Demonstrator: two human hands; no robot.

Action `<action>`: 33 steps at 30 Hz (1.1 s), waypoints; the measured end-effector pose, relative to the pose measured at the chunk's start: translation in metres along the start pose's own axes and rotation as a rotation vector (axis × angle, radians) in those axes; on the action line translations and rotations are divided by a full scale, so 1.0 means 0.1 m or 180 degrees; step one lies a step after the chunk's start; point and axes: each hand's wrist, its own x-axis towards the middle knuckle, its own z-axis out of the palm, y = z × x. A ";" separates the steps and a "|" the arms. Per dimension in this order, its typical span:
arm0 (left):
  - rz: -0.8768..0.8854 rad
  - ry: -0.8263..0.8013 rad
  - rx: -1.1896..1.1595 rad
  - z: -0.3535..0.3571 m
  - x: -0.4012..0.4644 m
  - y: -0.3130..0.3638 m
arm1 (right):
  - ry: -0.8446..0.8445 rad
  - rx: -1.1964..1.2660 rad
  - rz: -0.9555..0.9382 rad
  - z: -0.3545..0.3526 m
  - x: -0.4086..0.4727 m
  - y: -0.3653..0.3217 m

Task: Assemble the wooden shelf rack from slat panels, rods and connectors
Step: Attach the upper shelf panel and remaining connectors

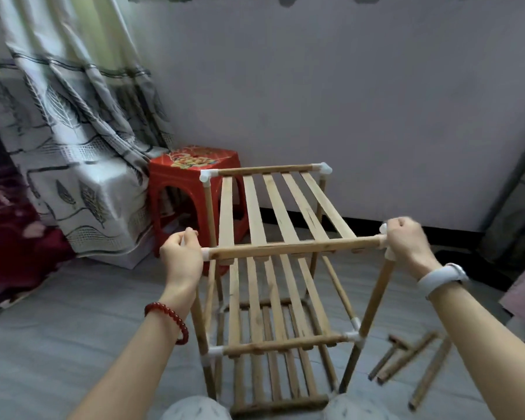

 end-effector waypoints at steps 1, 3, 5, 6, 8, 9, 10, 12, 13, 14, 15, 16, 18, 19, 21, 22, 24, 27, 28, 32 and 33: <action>-0.0034 0.0117 0.0015 0.02 0.04 0.00 | -0.0169 0.0306 0.0075 0.06 0.02 0.03; -0.0064 0.0394 0.0082 0.01 0.13 -0.03 | -0.0242 0.0463 0.0040 0.20 0.01 0.05; -0.0039 0.0468 0.0197 -0.01 0.19 -0.07 | -0.0231 0.0347 -0.0038 0.28 -0.02 0.05; -0.0017 0.0462 0.0274 -0.03 0.24 -0.08 | -0.0254 0.0320 -0.0065 0.30 -0.03 0.04; -0.0015 0.0392 0.0383 -0.09 0.35 -0.11 | -0.0406 0.0309 -0.0109 0.34 -0.09 0.02; -0.0022 0.0309 0.0437 -0.12 0.43 -0.10 | -0.0527 0.0365 -0.0150 0.37 -0.14 -0.01; -0.0038 0.0205 0.0510 -0.16 0.51 -0.08 | -0.0676 0.0461 -0.0184 0.39 -0.19 -0.04; -0.0042 0.0159 0.0925 -0.24 0.61 -0.05 | -0.0958 0.0541 -0.0293 0.43 -0.33 -0.08; 0.0117 0.0318 0.1381 -0.26 0.61 -0.03 | -0.1062 0.0457 -0.0399 0.45 -0.37 -0.12; 0.0465 0.0513 0.1837 -0.24 0.56 -0.01 | -0.1174 0.0322 -0.0497 0.46 -0.41 -0.14; 0.0971 0.0635 0.2068 -0.20 0.45 0.01 | -0.1333 0.0165 -0.0601 0.49 -0.46 -0.19; 0.1471 0.0520 0.2090 -0.13 0.28 0.05 | -0.1574 0.0118 -0.0657 0.51 -0.52 -0.24; 0.2027 -0.0209 0.1840 0.03 -0.10 0.12 | -0.2201 0.0454 -0.0420 0.57 -0.63 -0.34; 0.2124 -0.0599 0.1740 0.11 -0.29 0.13 | -0.2598 0.0774 -0.0134 0.59 -0.69 -0.38; 0.2425 -0.1013 0.1723 0.17 -0.61 0.13 | -0.3156 0.1108 0.0073 0.64 -0.77 -0.39; 0.2632 -0.1107 0.1747 0.19 -0.72 0.13 | -0.3150 0.1003 -0.0136 0.65 -0.78 -0.39; 0.2889 -0.1222 0.1795 0.19 -0.81 0.12 | -0.2577 0.0695 -0.0647 0.68 -0.74 -0.39; 0.2879 -0.1259 0.1884 0.18 -0.76 0.12 | -0.1676 0.0015 -0.1276 0.72 -0.61 -0.38; 0.2915 -0.1234 0.1842 0.17 -0.72 0.12 | -0.1480 -0.0228 -0.1433 0.73 -0.57 -0.38; 0.2929 -0.1196 0.1354 -0.04 -0.51 0.07 | -0.0968 -0.0968 -0.1929 0.80 -0.41 -0.35; 0.2946 -0.1166 0.1271 -0.14 -0.42 0.04 | -0.0907 -0.1065 -0.1966 0.81 -0.37 -0.35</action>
